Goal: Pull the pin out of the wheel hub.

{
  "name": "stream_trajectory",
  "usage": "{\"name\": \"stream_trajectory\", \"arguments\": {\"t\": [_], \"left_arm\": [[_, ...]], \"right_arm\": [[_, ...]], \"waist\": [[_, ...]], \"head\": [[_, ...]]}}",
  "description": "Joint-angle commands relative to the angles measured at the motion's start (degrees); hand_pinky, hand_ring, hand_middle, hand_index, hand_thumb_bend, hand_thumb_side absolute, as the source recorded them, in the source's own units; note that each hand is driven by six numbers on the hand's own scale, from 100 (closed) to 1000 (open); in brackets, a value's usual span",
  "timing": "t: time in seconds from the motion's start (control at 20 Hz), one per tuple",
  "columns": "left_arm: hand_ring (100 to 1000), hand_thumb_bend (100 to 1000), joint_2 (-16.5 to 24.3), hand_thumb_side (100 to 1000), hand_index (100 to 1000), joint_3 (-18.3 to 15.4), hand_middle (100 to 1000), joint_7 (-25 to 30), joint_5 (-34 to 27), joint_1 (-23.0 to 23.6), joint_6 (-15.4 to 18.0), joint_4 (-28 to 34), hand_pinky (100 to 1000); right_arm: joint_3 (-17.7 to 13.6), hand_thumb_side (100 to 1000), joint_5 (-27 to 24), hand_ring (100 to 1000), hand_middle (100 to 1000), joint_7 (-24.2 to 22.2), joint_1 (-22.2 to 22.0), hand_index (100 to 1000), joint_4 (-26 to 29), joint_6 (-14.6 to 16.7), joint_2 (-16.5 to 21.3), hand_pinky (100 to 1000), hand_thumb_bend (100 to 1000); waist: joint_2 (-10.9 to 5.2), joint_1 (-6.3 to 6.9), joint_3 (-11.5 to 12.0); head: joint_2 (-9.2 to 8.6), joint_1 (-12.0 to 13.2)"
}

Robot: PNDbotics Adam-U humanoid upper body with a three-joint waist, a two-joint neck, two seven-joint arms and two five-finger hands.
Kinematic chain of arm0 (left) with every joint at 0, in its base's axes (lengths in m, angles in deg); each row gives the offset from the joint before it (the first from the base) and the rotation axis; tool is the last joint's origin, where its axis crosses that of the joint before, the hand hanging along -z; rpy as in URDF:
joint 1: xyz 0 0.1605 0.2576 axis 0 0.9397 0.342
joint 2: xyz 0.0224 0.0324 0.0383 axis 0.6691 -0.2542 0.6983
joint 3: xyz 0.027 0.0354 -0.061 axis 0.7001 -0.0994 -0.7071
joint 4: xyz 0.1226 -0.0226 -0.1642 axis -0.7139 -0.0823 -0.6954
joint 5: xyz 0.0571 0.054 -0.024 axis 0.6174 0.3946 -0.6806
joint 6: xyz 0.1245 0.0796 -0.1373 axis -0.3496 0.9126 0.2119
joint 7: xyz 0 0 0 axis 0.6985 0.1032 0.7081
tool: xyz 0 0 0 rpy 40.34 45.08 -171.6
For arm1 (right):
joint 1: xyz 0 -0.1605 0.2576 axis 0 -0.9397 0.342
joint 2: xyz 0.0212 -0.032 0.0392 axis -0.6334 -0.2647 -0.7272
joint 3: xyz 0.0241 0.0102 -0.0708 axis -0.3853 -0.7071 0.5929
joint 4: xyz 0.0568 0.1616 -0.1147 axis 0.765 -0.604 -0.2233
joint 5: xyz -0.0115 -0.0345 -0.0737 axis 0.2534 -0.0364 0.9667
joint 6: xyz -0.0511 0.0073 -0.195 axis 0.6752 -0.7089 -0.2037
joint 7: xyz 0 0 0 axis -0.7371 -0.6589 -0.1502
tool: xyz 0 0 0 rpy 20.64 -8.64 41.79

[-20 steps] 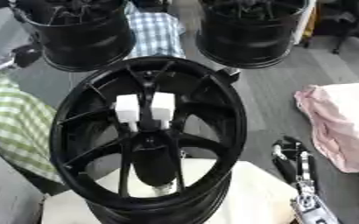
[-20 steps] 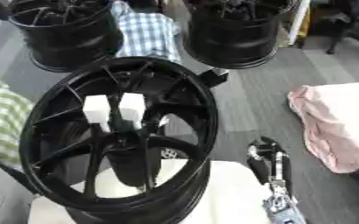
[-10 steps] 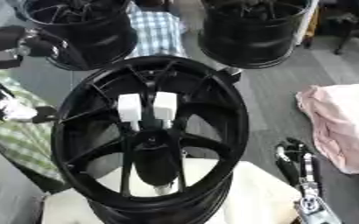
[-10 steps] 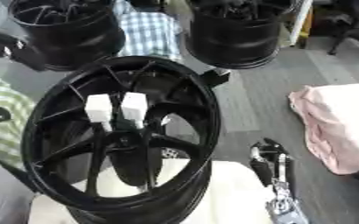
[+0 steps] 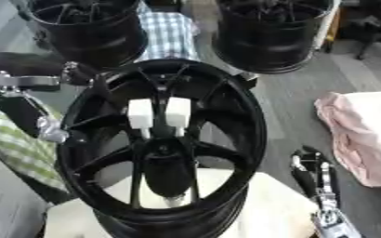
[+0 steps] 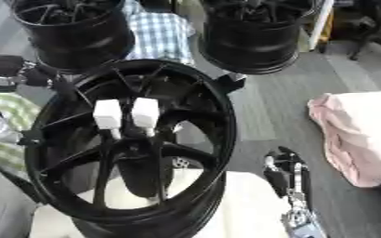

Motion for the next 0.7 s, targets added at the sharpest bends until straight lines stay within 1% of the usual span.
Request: {"name": "stream_trajectory", "arguments": {"t": [0.05, 0.25, 0.45, 0.7], "left_arm": [[789, 460, -0.9, 640, 882, -1.8, 795, 5.5, 0.0, -2.3, 0.2, -0.7, 821], [799, 471, -3.4, 630, 889, -1.5, 816, 7.8, 1.0, -4.1, -0.9, -2.1, 830], [807, 475, -5.5, 618, 891, -0.8, 828, 7.4, 3.2, -5.3, -1.0, -3.5, 837], [808, 470, -8.0, 593, 893, 0.1, 835, 7.1, 6.3, -6.2, -0.2, -5.9, 839]], "right_arm": [[-0.2, 546, 0.0, 645, 619, 0.1, 0.5, 807, 0.4, -0.1, 0.3, 758, 100], [-0.2, 546, 0.0, 645, 619, 0.0, 0.5, 807, 0.4, -0.1, 0.3, 758, 100], [-0.2, 547, 0.0, 645, 619, -0.1, 0.5, 807, 0.3, -0.1, 0.2, 758, 100], [-0.1, 548, 0.0, 645, 619, -0.1, 0.5, 807, 0.3, 0.0, 0.1, 758, 100]], "waist": [[-0.70, -0.06, 0.1], [-0.77, -0.17, 0.2], [-0.81, -0.22, 0.1], [-0.80, -0.26, 0.0]], "head": [[-0.11, -0.3], [-0.11, -0.2], [-0.11, -0.1], [-0.11, 0.0]]}}
